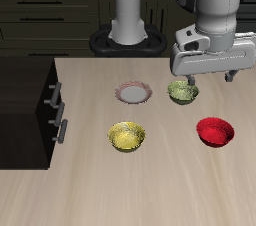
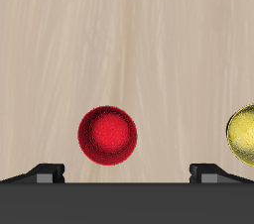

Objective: Place the red bowl on top of the wooden cabinet

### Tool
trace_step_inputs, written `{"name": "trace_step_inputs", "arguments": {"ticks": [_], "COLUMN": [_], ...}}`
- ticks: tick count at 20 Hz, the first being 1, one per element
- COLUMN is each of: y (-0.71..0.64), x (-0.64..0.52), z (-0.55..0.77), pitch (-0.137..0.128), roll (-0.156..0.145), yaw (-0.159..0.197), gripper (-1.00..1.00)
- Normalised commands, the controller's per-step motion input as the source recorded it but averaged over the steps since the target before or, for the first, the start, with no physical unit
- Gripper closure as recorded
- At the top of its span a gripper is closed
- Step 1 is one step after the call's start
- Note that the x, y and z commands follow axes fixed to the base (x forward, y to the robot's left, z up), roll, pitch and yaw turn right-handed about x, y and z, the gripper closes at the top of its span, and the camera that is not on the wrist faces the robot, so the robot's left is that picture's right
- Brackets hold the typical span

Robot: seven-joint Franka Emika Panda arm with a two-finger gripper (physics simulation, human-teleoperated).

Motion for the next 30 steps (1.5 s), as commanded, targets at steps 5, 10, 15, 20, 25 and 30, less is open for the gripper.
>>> {"name": "trace_step_inputs", "arguments": {"ticks": [5, 10, 15, 20, 25, 30], "y": [-0.07, 0.05, 0.02, -0.01, 0.13, 0.02], "x": [0.01, 0.01, 0.01, 0.04, 0.07, 0.02], "z": [-0.16, -0.19, -0.16, -0.15, -0.22, -0.19], "pitch": [0.033, 0.018, 0.006, 0.005, 0.013, 0.010], "roll": [-0.004, 0.001, 0.014, -0.010, 0.020, -0.002], "yaw": [-0.003, 0.003, 0.016, 0.016, -0.004, -0.006], "gripper": [-1.00, -1.00, -1.00, -1.00, -1.00, -1.00]}}
